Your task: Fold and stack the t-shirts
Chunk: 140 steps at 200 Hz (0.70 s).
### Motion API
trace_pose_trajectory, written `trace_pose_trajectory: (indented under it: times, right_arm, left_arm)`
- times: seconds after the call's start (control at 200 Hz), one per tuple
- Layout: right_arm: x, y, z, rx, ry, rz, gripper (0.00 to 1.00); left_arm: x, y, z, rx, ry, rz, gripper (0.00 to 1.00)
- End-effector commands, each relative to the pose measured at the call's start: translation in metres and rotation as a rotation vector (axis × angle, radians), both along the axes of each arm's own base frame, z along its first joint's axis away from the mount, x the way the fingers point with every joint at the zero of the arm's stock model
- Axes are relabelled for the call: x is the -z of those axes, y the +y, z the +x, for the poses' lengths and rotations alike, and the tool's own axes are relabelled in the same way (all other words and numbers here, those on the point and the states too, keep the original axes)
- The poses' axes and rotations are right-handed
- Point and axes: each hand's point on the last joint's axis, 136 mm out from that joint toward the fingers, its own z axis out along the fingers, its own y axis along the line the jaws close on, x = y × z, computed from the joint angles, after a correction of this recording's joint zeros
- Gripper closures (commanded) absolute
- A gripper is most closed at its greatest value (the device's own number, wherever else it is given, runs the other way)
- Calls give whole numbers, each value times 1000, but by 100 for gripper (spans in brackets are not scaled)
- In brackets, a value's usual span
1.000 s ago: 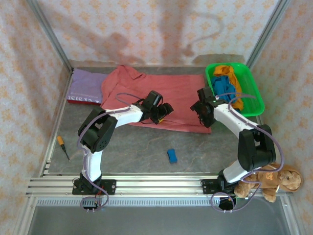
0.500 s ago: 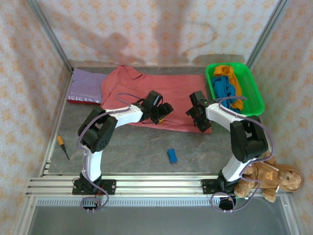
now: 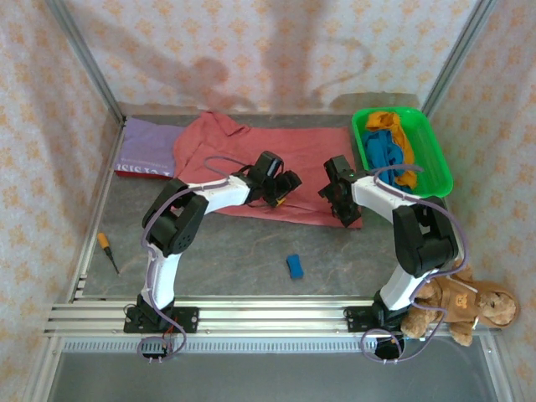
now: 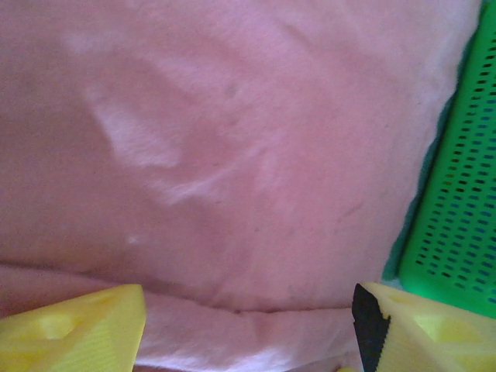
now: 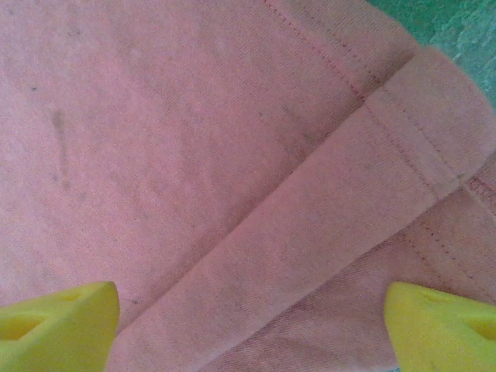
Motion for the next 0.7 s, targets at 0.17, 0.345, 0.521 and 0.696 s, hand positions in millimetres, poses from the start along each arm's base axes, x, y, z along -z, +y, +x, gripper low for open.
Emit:
trace_pose_trajectory:
  times: [0.17, 0.345, 0.521, 0.696]
  right_arm:
    - [-10, 0, 17, 0, -53, -19, 11]
    - [-10, -2, 36, -14, -86, -22, 12]
    - [-10, -2, 57, -35, -85, -3, 12]
    - [-27, -17, 55, -7, -90, -63, 12]
  left_arm:
    - [-6, 9, 22, -34, -8, -3, 28]
    - [-10, 10, 18, -29, -8, -5, 28]
    - [-13, 8, 1, -20, -1, -14, 28]
    - [-15, -14, -18, -11, 9, -57, 27]
